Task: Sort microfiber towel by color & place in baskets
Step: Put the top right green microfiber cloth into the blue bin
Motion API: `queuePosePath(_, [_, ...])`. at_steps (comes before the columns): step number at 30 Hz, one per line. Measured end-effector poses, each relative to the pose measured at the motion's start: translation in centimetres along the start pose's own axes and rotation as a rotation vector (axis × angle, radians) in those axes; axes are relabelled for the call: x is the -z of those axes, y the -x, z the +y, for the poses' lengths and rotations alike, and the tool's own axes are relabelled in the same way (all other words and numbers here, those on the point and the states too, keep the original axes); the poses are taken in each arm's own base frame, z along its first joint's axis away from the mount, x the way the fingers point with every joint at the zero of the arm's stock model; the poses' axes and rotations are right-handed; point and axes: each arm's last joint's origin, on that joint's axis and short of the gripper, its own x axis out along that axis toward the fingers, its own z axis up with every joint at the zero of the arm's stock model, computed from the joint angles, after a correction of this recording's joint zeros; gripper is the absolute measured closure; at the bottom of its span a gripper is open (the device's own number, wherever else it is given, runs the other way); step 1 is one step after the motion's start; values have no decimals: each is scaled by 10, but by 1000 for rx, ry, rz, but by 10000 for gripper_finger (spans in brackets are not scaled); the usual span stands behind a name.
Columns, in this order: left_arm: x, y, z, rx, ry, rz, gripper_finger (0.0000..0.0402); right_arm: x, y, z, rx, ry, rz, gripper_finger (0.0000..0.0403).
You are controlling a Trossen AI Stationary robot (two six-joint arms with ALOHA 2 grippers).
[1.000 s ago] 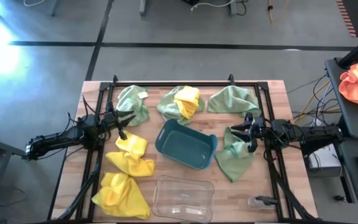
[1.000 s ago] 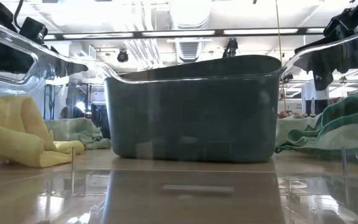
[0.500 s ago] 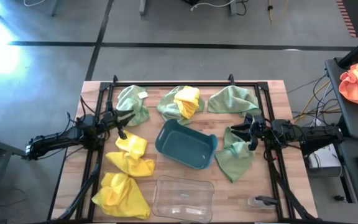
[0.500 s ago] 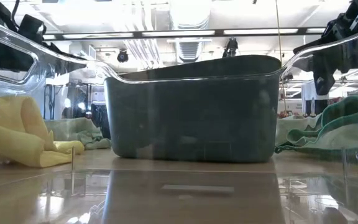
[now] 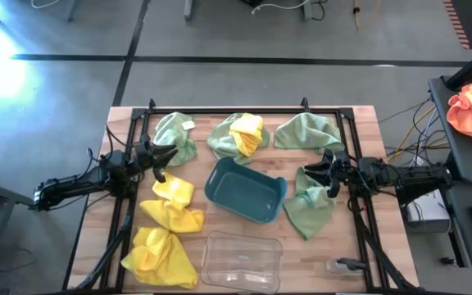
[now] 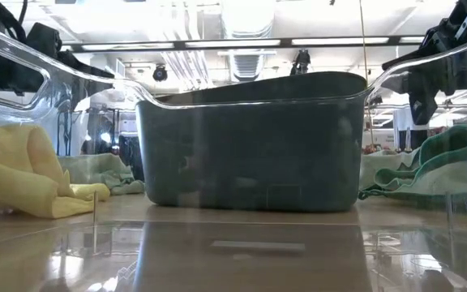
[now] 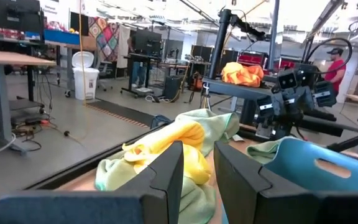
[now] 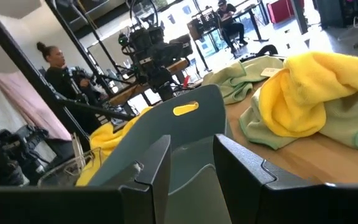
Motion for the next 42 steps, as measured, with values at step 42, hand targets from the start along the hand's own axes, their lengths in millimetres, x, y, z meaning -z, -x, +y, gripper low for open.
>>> queuePosePath(42, [-29,4,-5,166,431,-263,327,-95,19,45,215,5,181,289])
